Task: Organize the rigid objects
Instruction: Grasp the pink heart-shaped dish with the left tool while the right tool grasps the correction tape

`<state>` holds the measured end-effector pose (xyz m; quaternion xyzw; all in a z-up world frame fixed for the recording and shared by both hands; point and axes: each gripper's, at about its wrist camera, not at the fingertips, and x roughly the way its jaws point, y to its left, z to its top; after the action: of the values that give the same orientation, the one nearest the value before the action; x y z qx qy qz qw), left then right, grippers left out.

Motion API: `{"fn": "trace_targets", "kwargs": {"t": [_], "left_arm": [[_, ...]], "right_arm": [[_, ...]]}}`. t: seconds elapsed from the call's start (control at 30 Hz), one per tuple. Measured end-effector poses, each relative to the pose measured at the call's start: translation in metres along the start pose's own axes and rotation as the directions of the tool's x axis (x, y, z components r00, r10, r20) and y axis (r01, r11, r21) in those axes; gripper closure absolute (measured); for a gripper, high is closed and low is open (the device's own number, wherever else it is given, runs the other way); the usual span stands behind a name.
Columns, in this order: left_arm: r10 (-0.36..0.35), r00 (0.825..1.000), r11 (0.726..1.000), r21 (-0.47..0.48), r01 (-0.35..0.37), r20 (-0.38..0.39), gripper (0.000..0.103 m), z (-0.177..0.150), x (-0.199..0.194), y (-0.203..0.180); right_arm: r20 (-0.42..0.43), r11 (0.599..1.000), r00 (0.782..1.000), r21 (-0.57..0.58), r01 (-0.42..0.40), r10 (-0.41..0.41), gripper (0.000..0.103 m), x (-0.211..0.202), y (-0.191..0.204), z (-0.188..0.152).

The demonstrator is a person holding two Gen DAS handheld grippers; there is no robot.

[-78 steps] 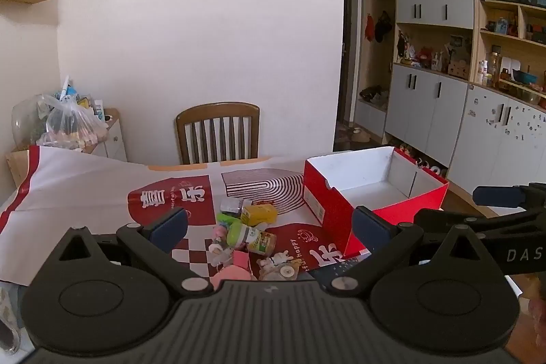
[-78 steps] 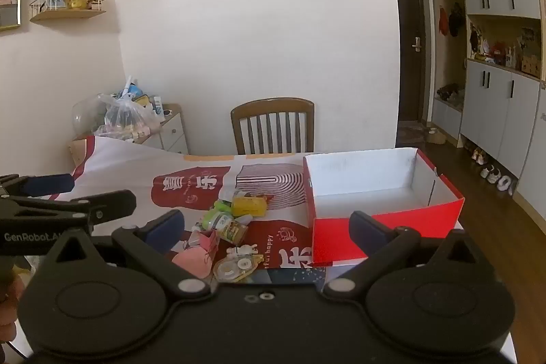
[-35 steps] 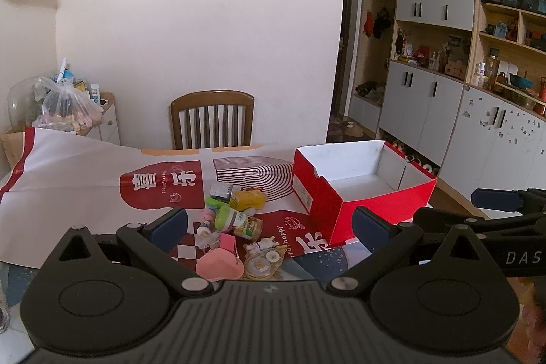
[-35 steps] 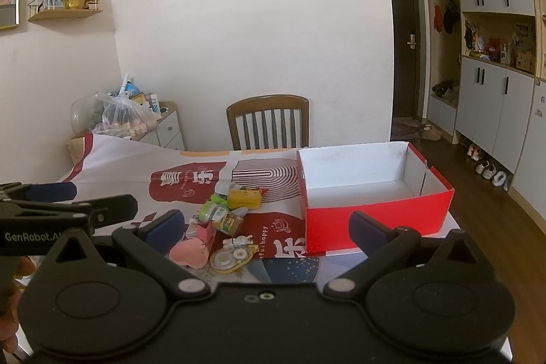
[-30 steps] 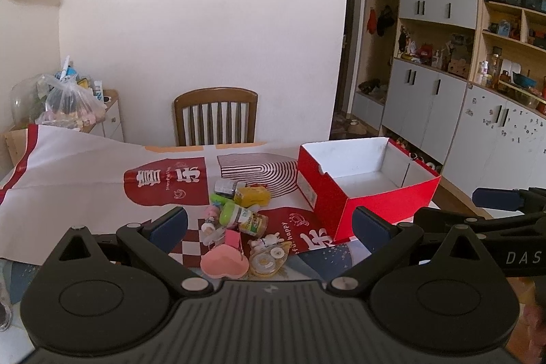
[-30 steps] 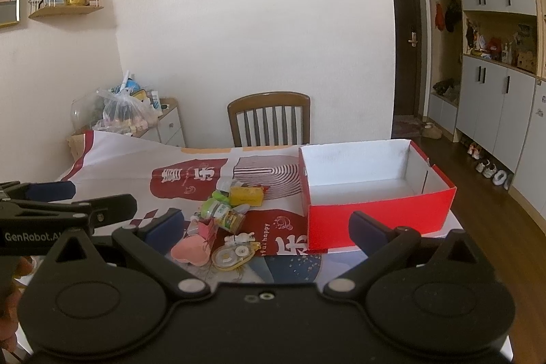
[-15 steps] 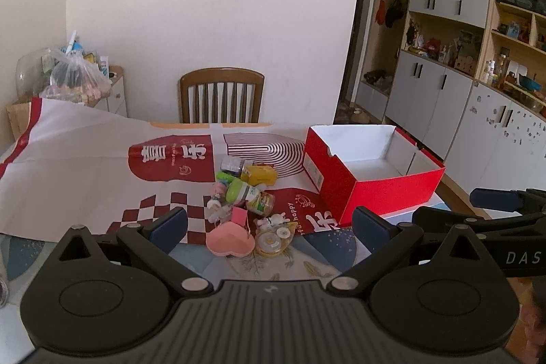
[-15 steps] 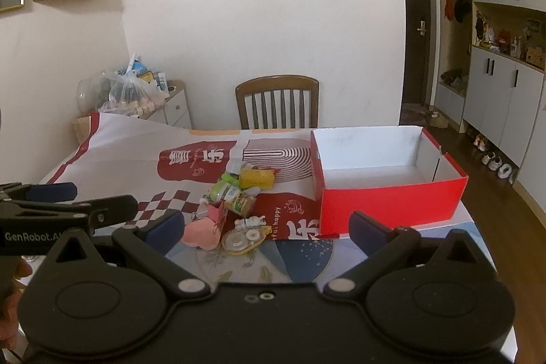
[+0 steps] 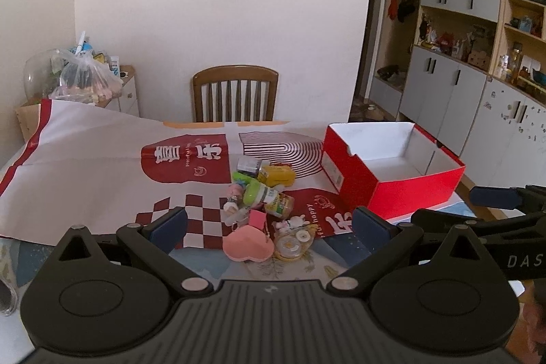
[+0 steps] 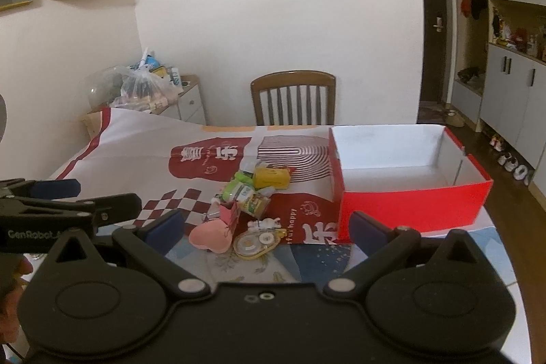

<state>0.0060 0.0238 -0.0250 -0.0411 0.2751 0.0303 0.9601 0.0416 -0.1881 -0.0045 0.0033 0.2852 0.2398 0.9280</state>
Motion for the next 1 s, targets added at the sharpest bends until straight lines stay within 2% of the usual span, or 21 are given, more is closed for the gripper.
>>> {"fn": "trace_targets", "kwargs": {"t": [0.23,0.4,0.53,0.73,0.83,1.0], "left_arm": [[-0.015,1.0,0.998,-0.057,0.014,-0.009,0.0,0.007,0.03,0.015],[0.04,0.999,0.998,-0.055,-0.04,-0.003,0.0,0.007,0.056,0.022],[0.048,0.998,0.997,-0.052,-0.05,-0.043,0.0,-0.002,0.086,0.026],[0.071,0.993,0.997,-0.007,-0.072,-0.091,0.001,-0.019,0.132,0.026],[0.081,0.989,0.997,0.01,-0.081,-0.126,0.001,-0.028,0.153,0.026],[0.075,0.981,0.996,0.056,-0.066,-0.177,0.001,-0.043,0.181,0.022]], "right_arm": [[-0.021,0.999,0.999,-0.033,-0.028,0.028,0.0,0.029,-0.001,0.01],[-0.055,0.997,0.997,-0.043,-0.056,0.054,0.001,0.056,-0.008,0.01],[-0.095,0.993,0.992,-0.071,-0.091,0.084,0.002,0.084,-0.013,0.006],[-0.18,0.979,0.977,-0.149,-0.139,0.111,0.003,0.133,-0.016,-0.012],[-0.232,0.971,0.966,-0.175,-0.16,0.118,0.007,0.154,-0.018,-0.023],[-0.291,0.954,0.949,-0.229,-0.195,0.124,0.007,0.181,-0.018,-0.039]]}}
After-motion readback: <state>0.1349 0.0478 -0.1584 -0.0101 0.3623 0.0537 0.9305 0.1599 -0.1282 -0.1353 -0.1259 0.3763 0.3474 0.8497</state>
